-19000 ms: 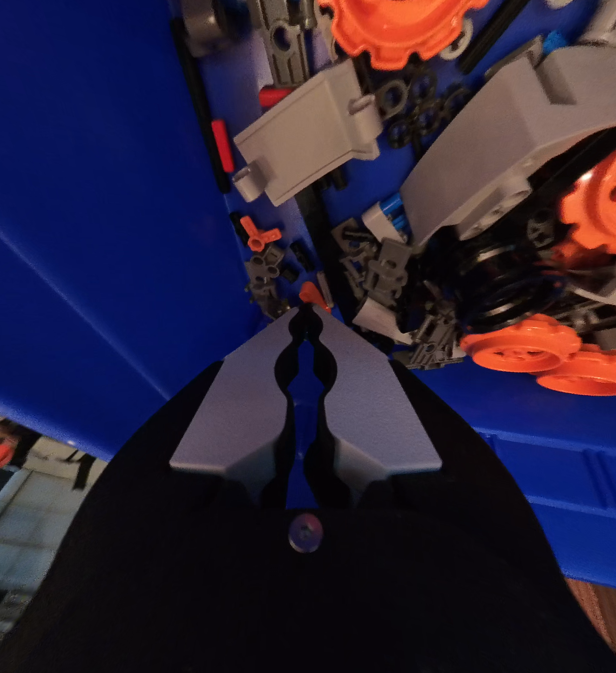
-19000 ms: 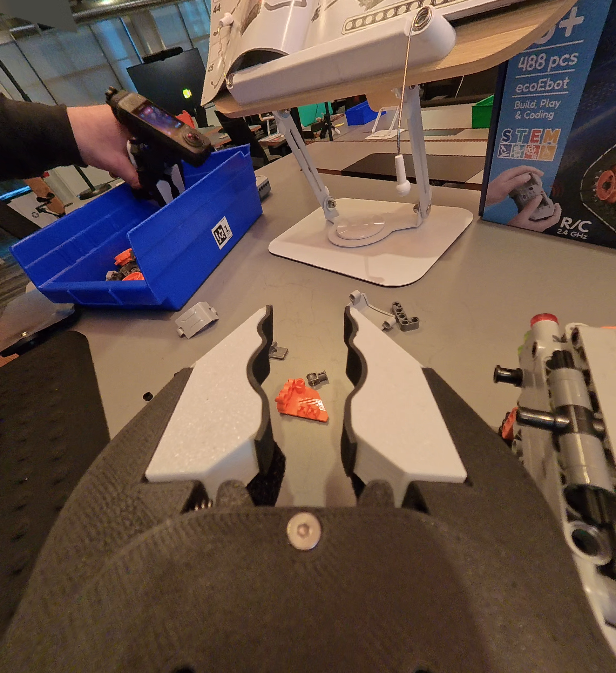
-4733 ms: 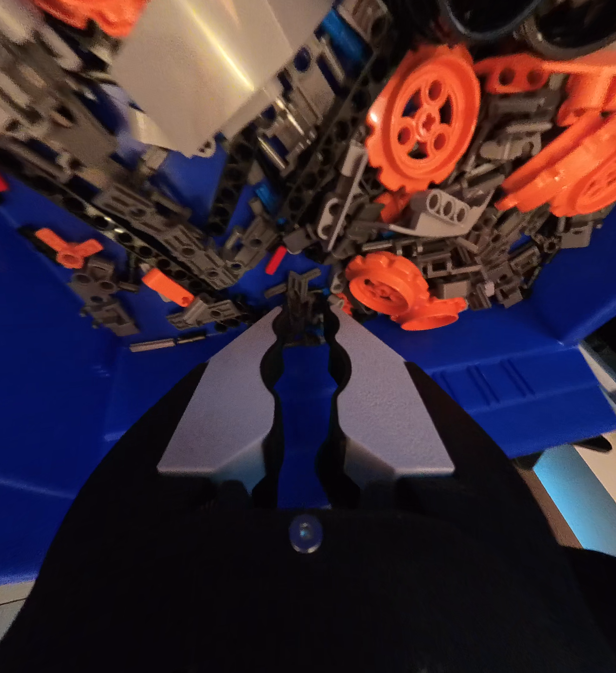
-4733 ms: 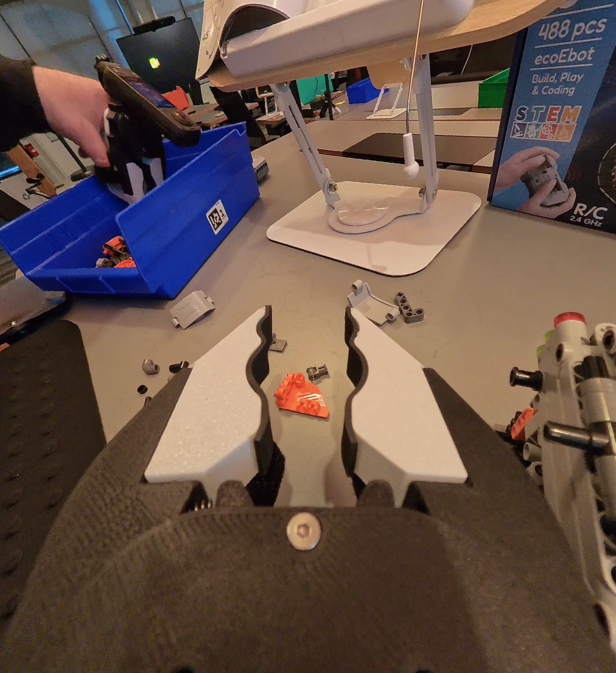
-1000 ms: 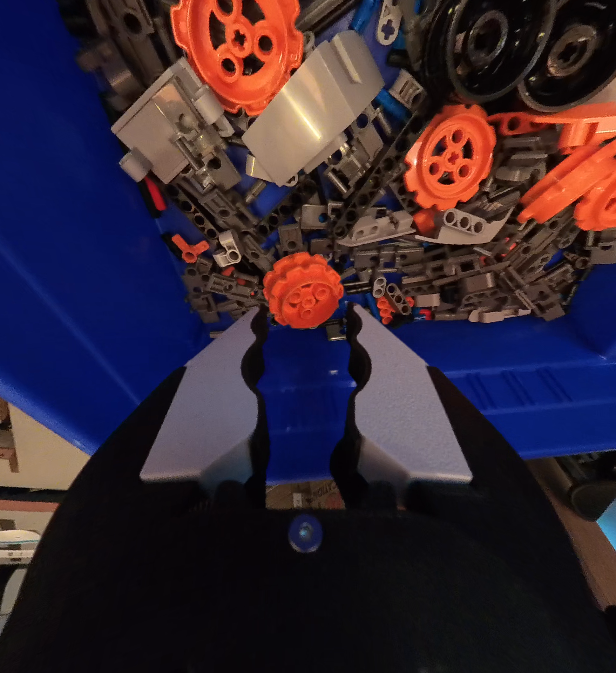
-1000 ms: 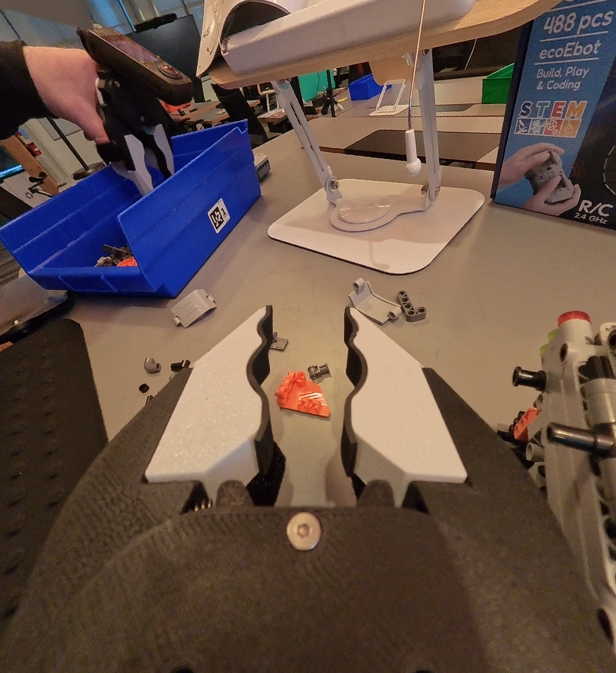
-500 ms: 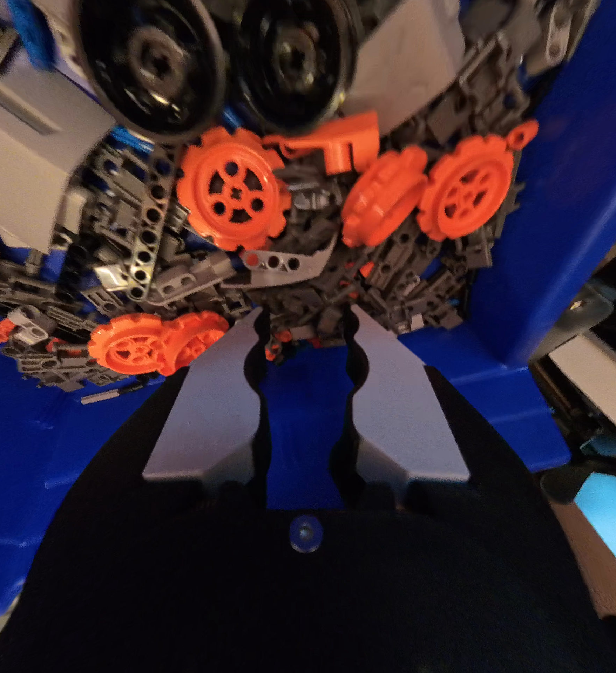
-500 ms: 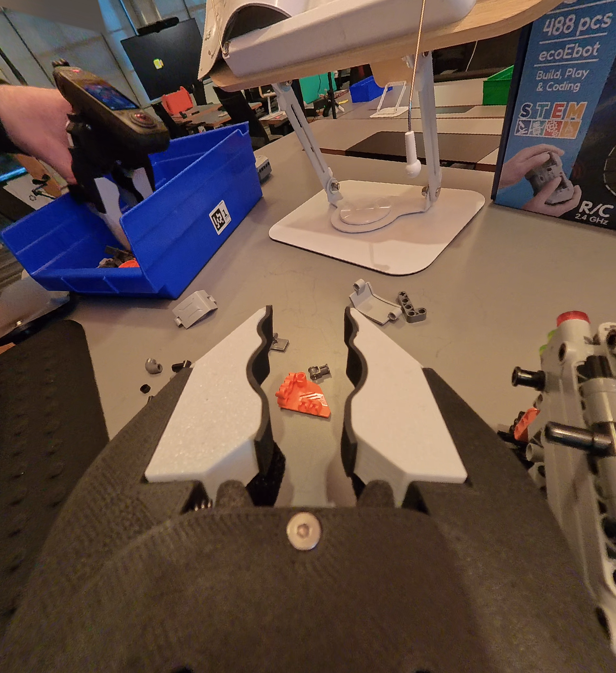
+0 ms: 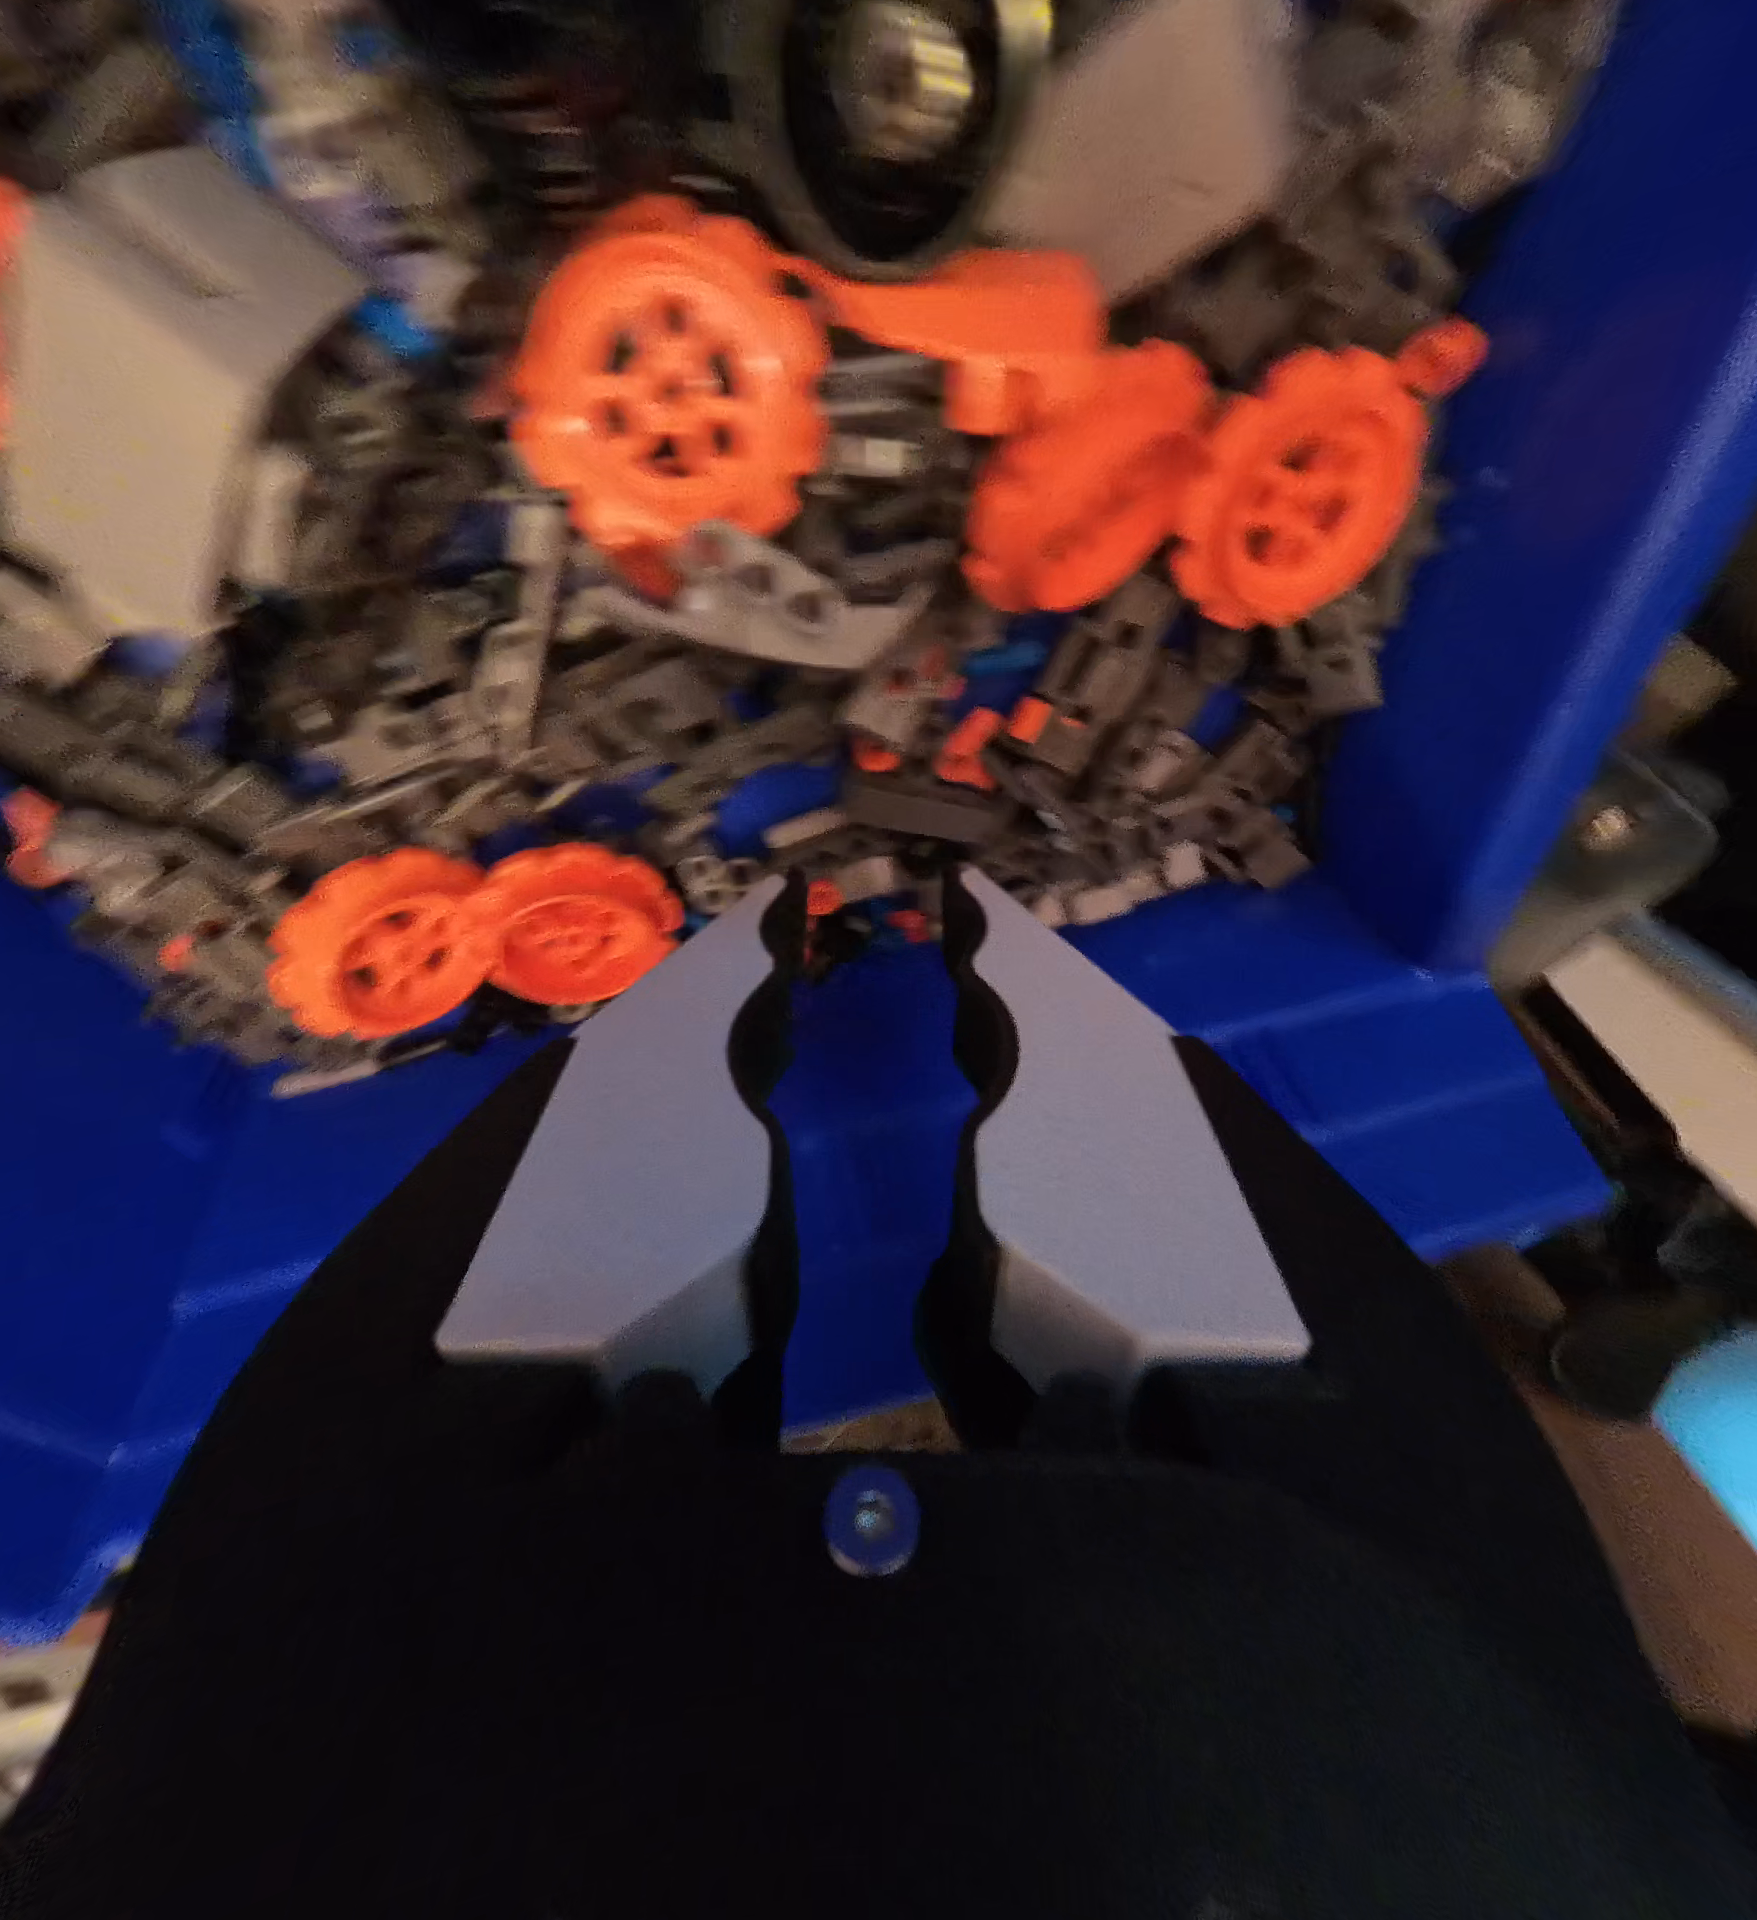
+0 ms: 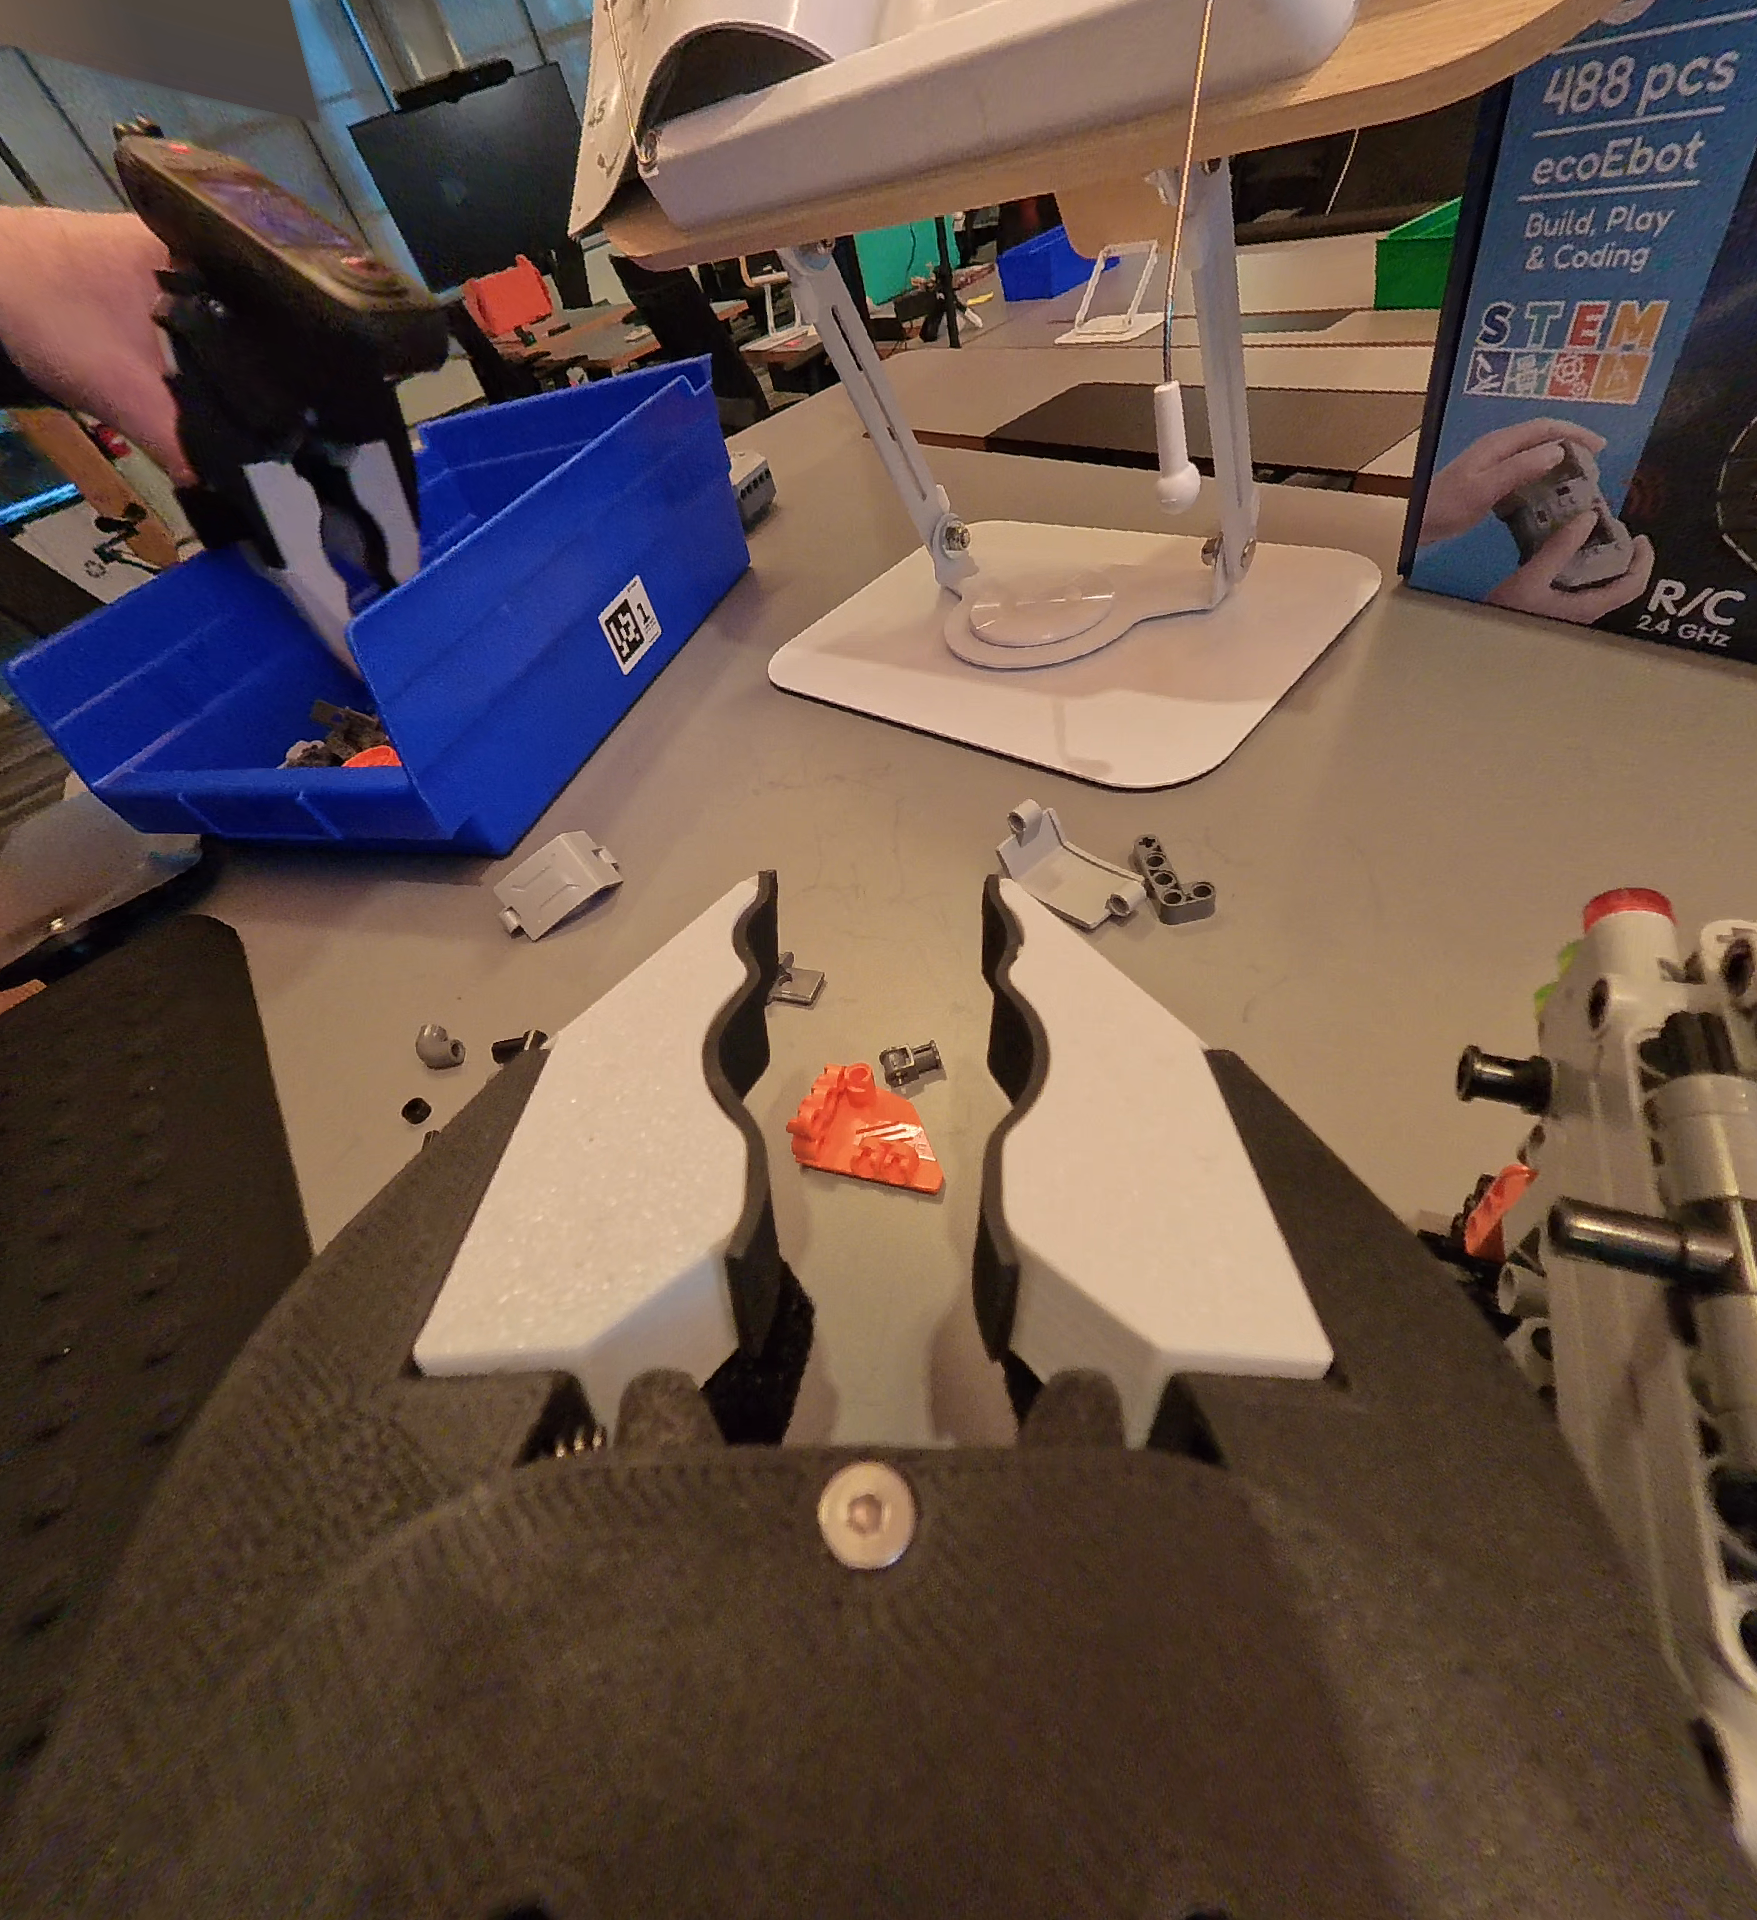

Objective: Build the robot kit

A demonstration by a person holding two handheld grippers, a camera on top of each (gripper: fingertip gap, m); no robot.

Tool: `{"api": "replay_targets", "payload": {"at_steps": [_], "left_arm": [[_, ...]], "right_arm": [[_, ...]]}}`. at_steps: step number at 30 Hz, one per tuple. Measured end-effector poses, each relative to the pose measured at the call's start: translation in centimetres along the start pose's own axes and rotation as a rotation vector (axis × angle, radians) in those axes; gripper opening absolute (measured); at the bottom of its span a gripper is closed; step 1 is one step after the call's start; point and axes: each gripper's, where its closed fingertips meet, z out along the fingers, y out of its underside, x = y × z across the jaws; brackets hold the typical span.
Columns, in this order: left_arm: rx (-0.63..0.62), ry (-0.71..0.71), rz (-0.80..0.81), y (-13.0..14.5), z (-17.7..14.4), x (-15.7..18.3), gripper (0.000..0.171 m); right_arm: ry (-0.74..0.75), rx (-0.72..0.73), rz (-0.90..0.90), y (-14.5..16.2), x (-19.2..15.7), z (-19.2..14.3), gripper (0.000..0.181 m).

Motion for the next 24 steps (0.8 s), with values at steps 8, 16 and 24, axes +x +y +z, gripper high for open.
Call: {"api": "replay_targets", "payload": {"at_steps": [8,16,24], "left_arm": [[-0.054,0.066,0.079,0.2,2.0,1.8,0.000],[-0.067,0.093,0.092,0.4,2.3,2.5,0.005],[-0.047,0.074,0.061,0.2,2.7,2.6,0.019]], "right_arm": [[-0.007,0.008,0.004,-0.1,-0.1,-0.1,0.037],[-0.022,0.021,0.009,-0.3,-0.3,-0.1,0.037],[-0.028,0.038,0.015,-0.5,-0.3,-0.3,0.037]]}}
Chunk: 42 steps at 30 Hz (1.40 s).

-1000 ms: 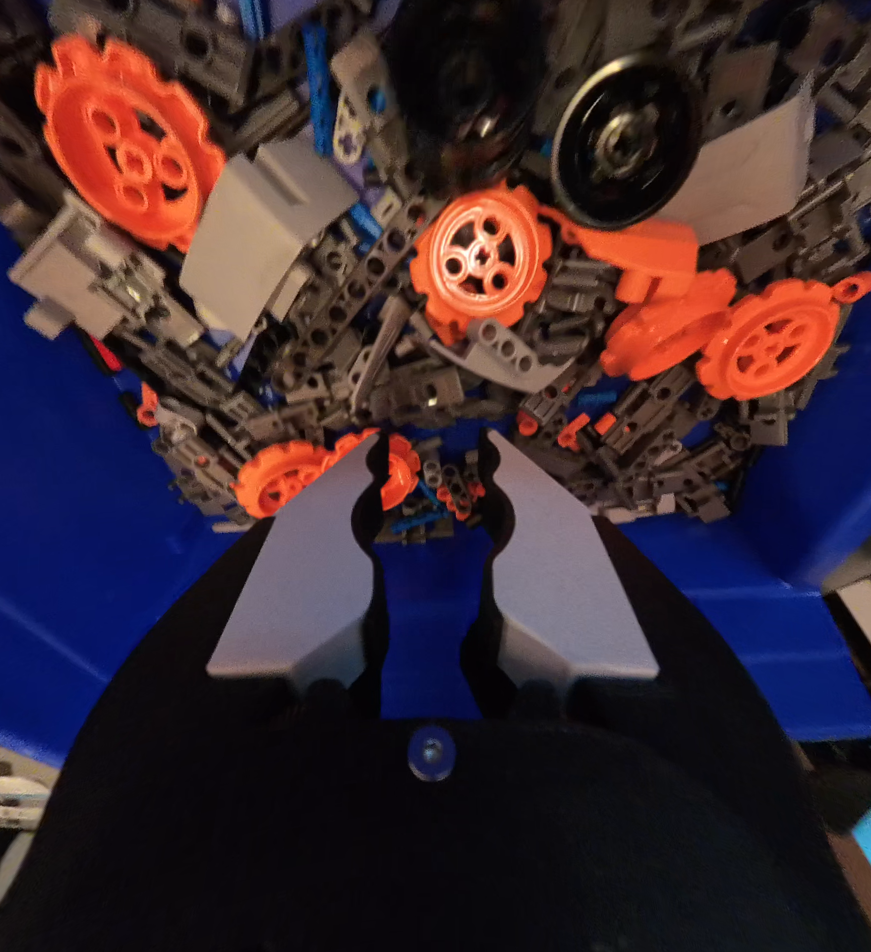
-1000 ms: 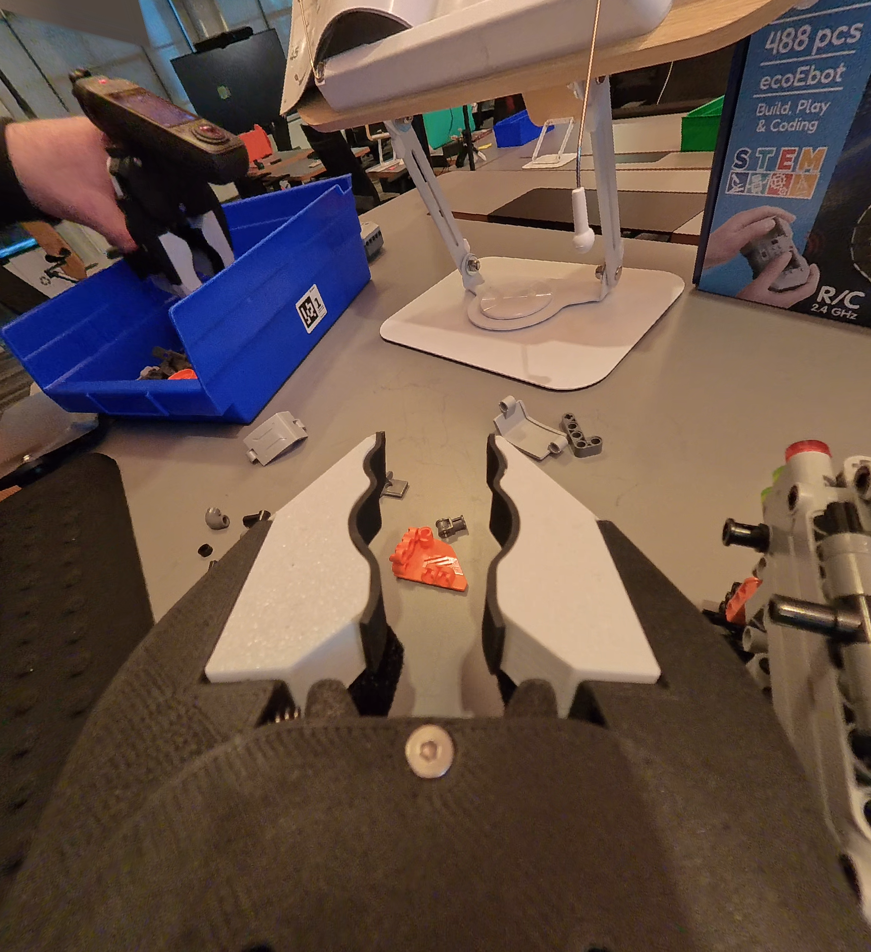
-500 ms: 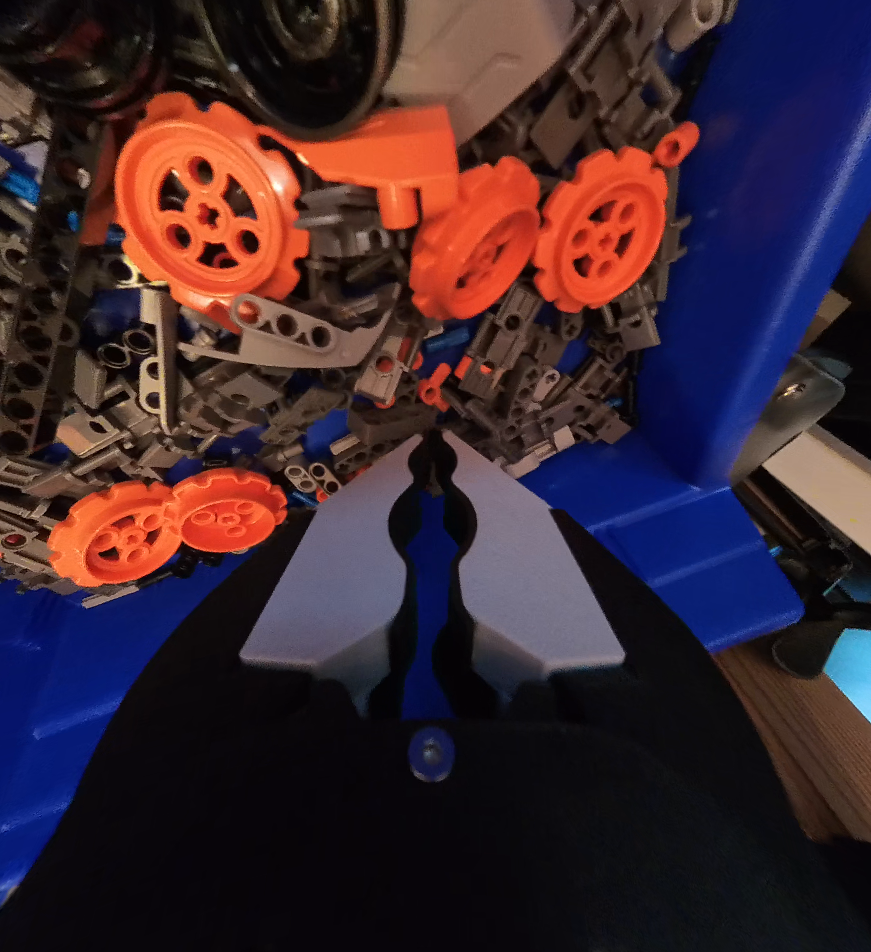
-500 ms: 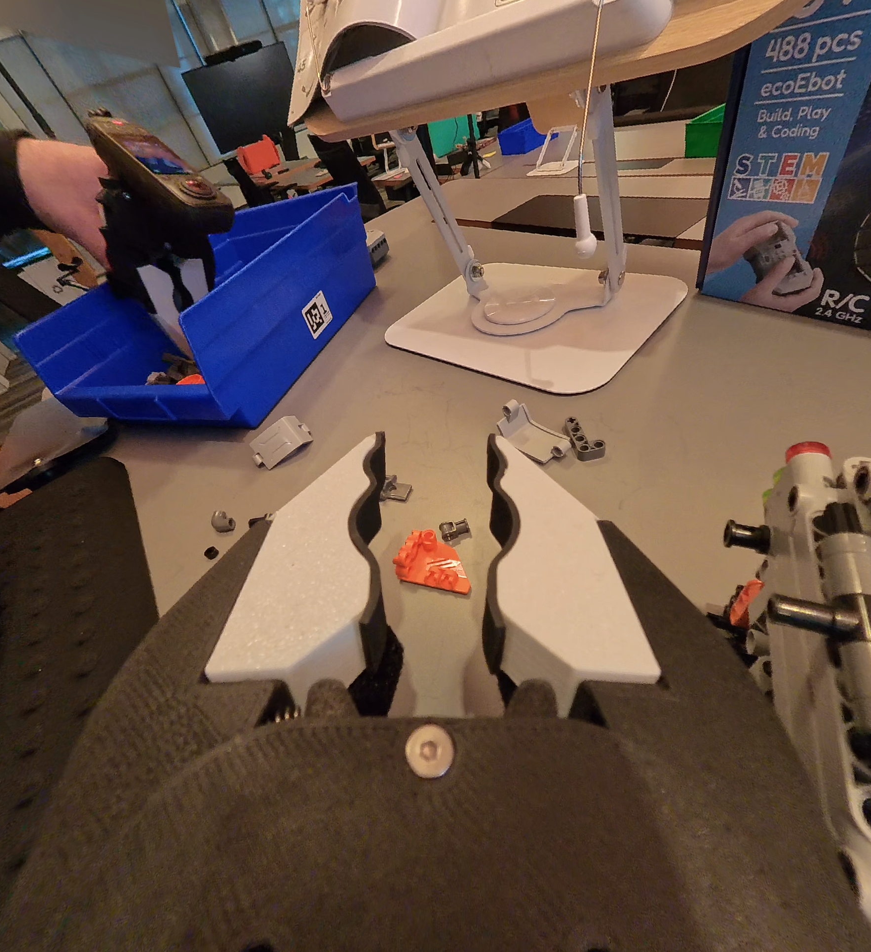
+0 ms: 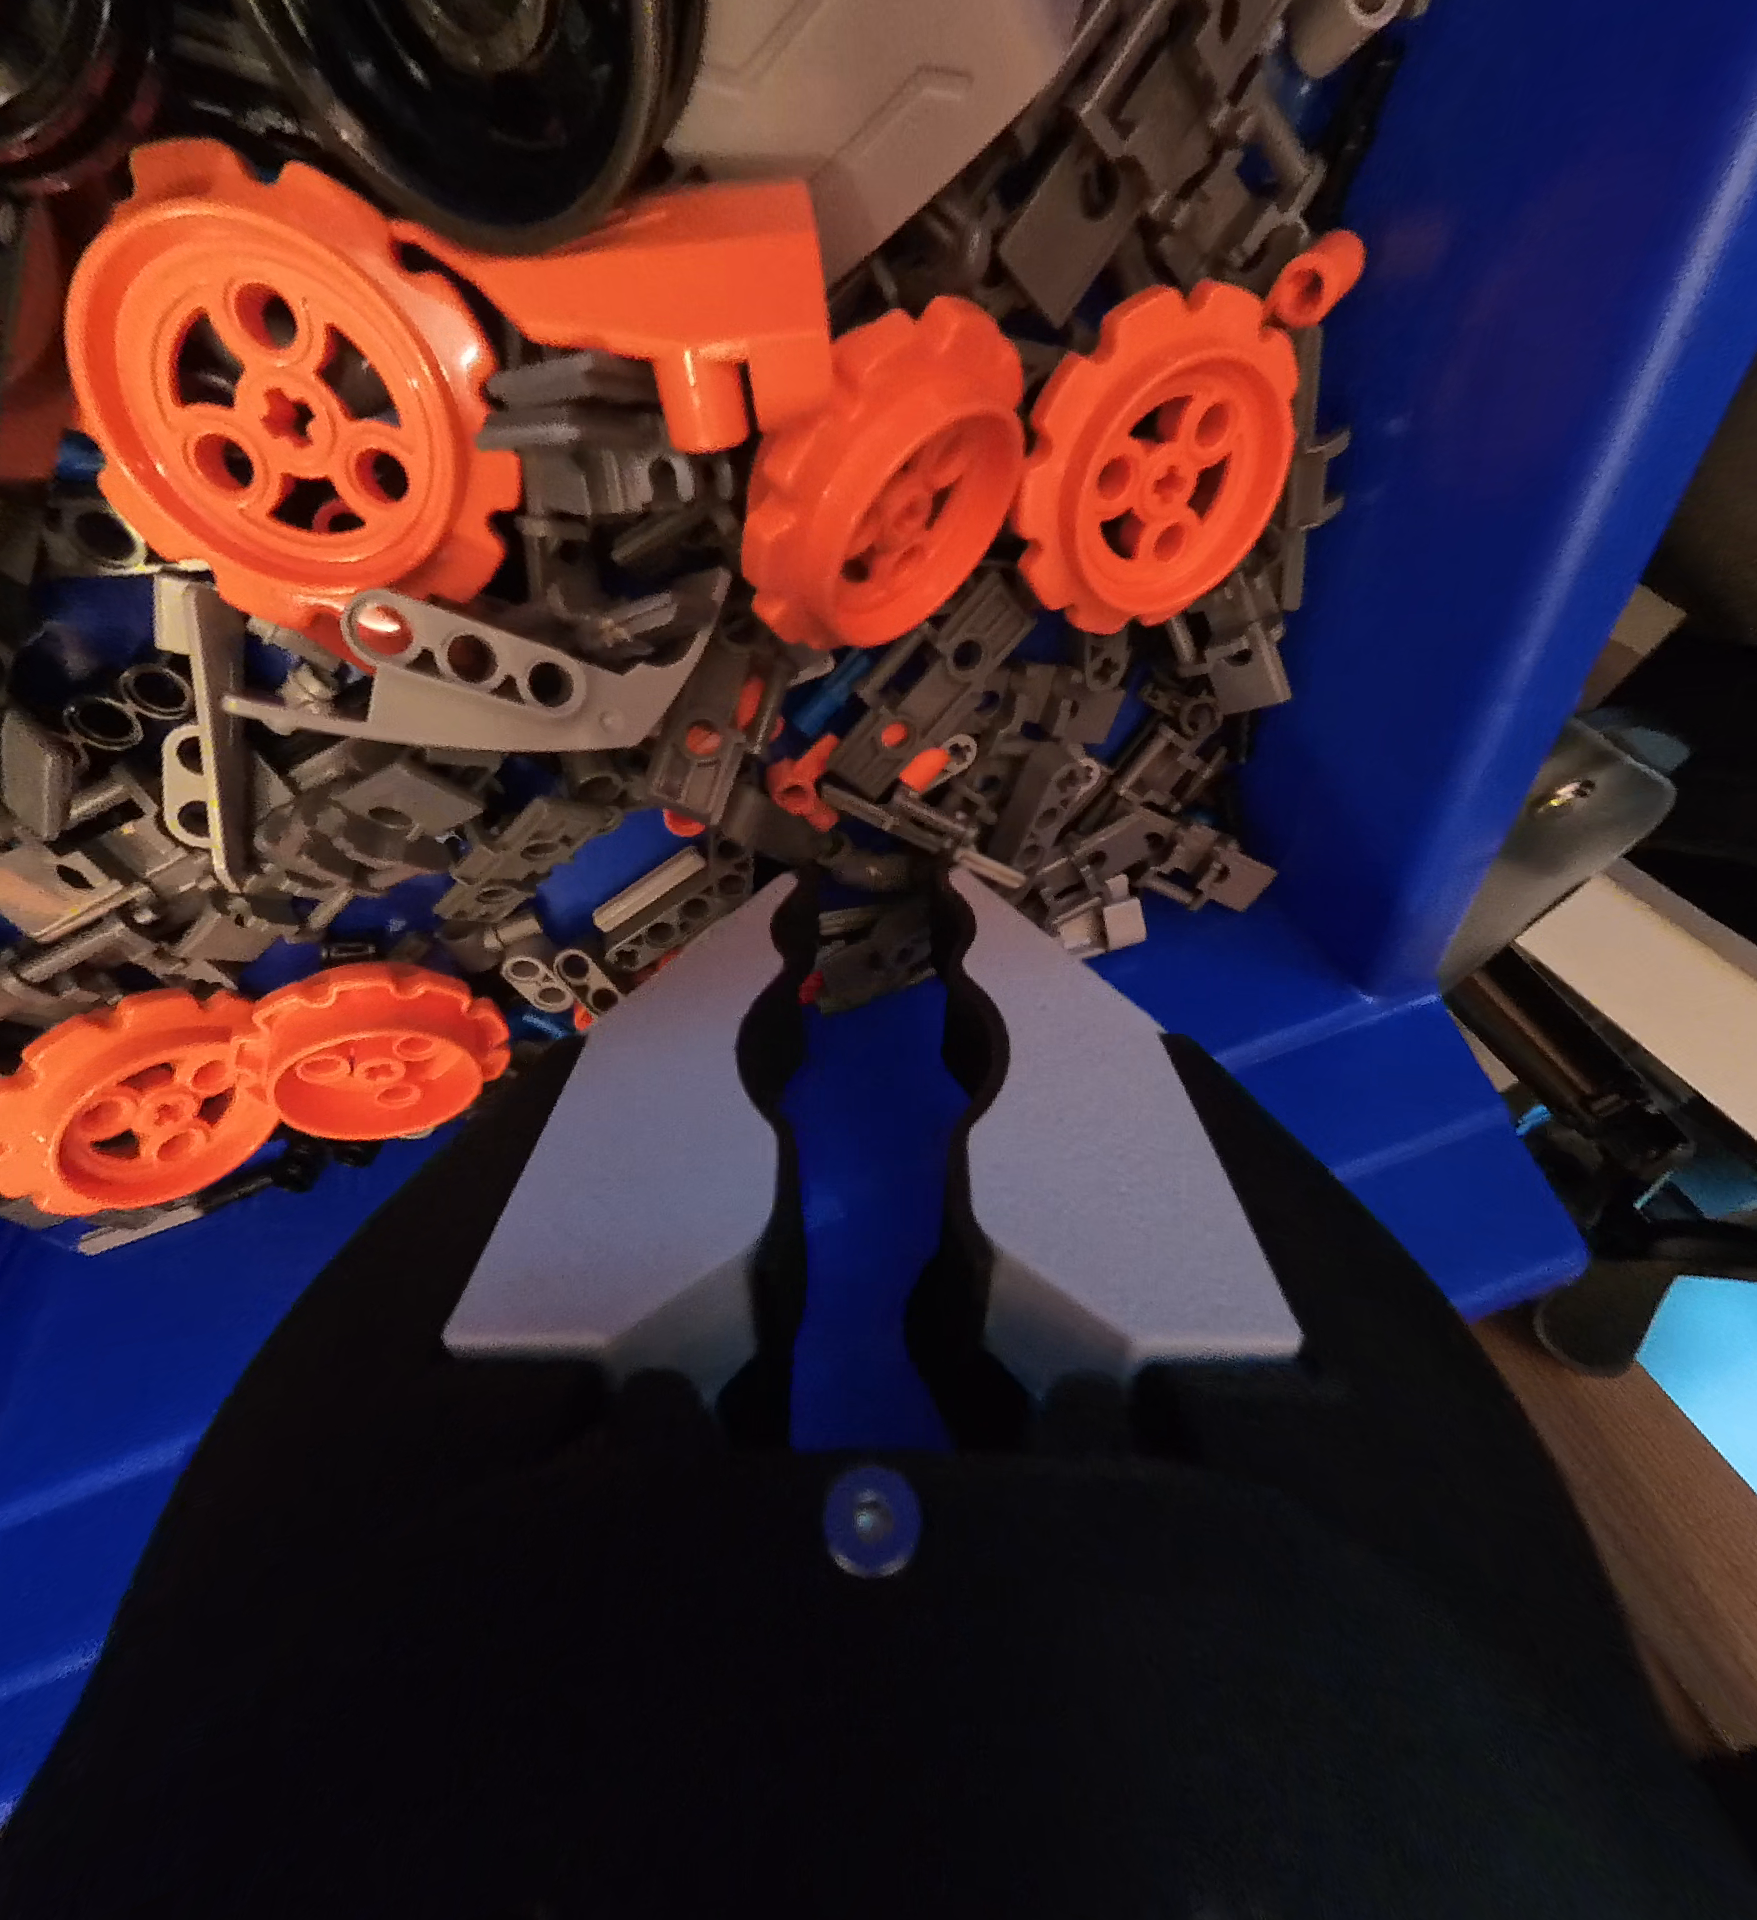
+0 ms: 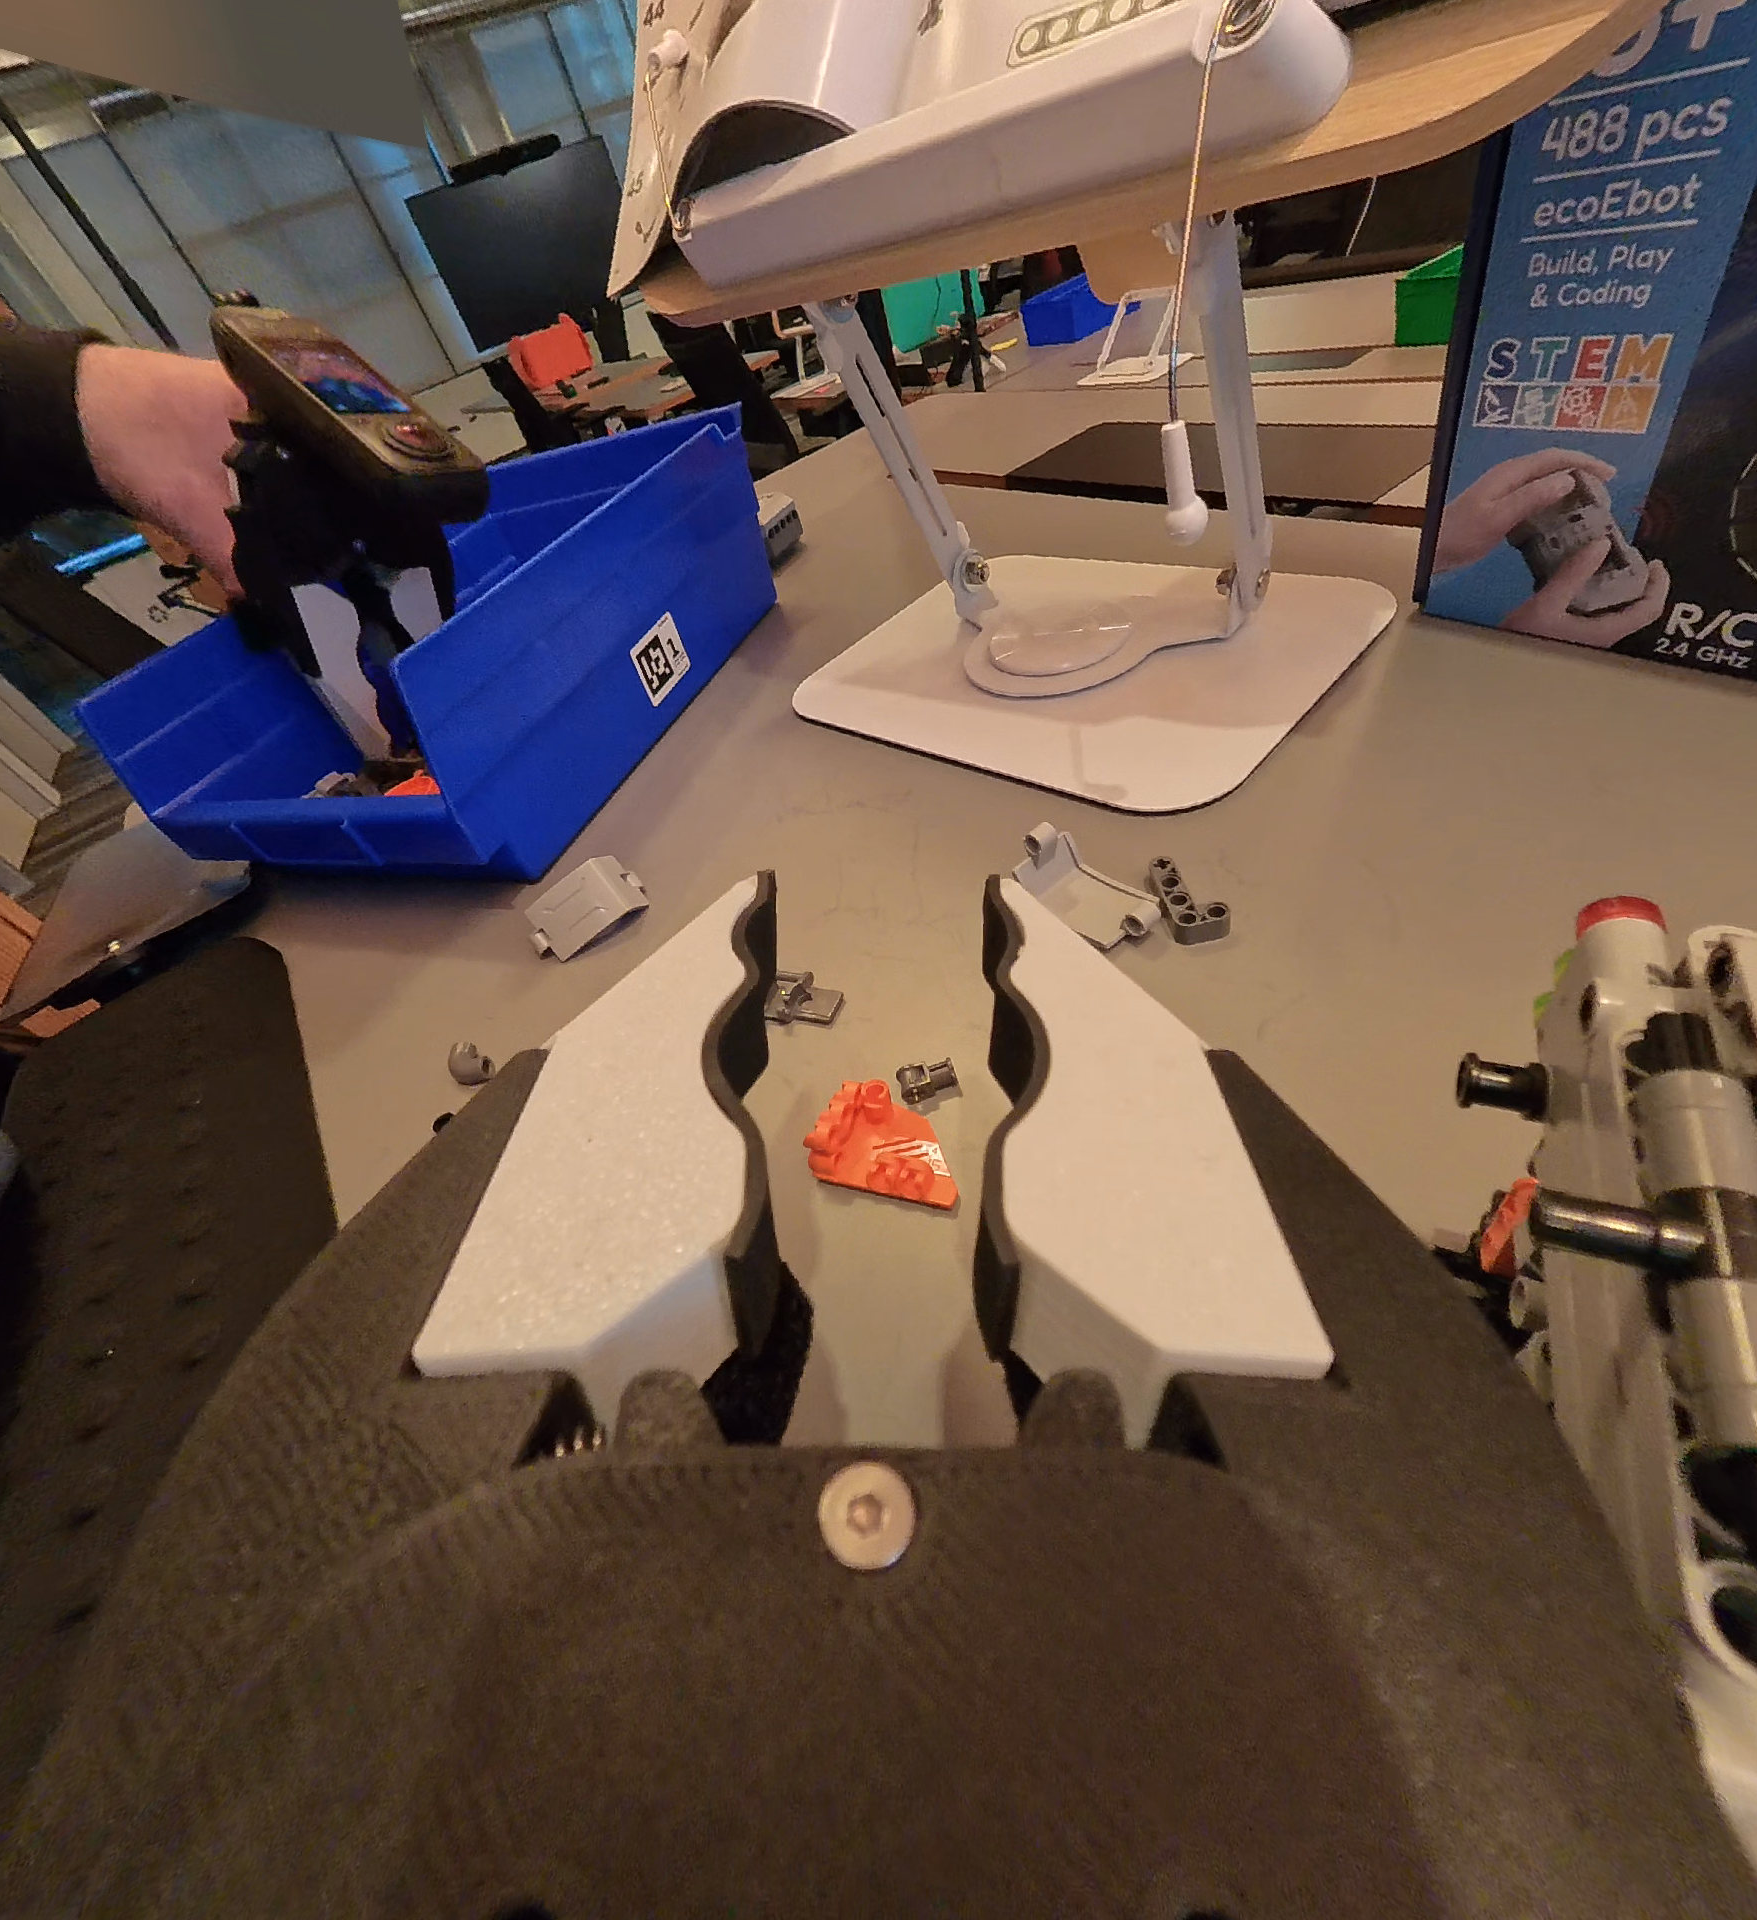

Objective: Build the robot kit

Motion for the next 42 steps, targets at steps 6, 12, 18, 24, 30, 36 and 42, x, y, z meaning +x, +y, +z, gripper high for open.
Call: {"api": "replay_targets", "payload": {"at_steps": [6,12,18,24,30,36,42], "left_arm": [[0.039,-0.017,-0.043,-0.18,0.16,-0.18,0.023],[0.064,-0.038,-0.068,-0.28,0.15,-0.34,0.017],[0.093,-0.047,-0.078,-0.18,-0.06,-0.35,0.012],[0.115,-0.050,-0.070,-0.44,-0.10,-0.04,0.014],[0.078,-0.025,-0.100,-0.45,0.22,0.28,0.023],[0.133,0.029,-0.164,-0.87,-0.03,0.26,0.017],[0.144,0.033,-0.165,-1.00,-0.12,0.26,0.006]], "right_arm": [[-0.002,0.010,0.002,-0.16,0.00,-0.12,0.037],[-0.002,0.016,0.003,-0.27,0.02,-0.22,0.037],[-0.004,0.019,0.003,-0.32,-0.01,-0.25,0.037],[-0.008,0.019,0.003,-0.33,-0.08,-0.24,0.037],[-0.008,0.023,0.002,-0.40,-0.09,-0.26,0.037],[-0.009,0.028,0.004,-0.46,-0.09,-0.33,0.037],[-0.010,0.029,0.006,-0.47,-0.09,-0.33,0.037]]}}
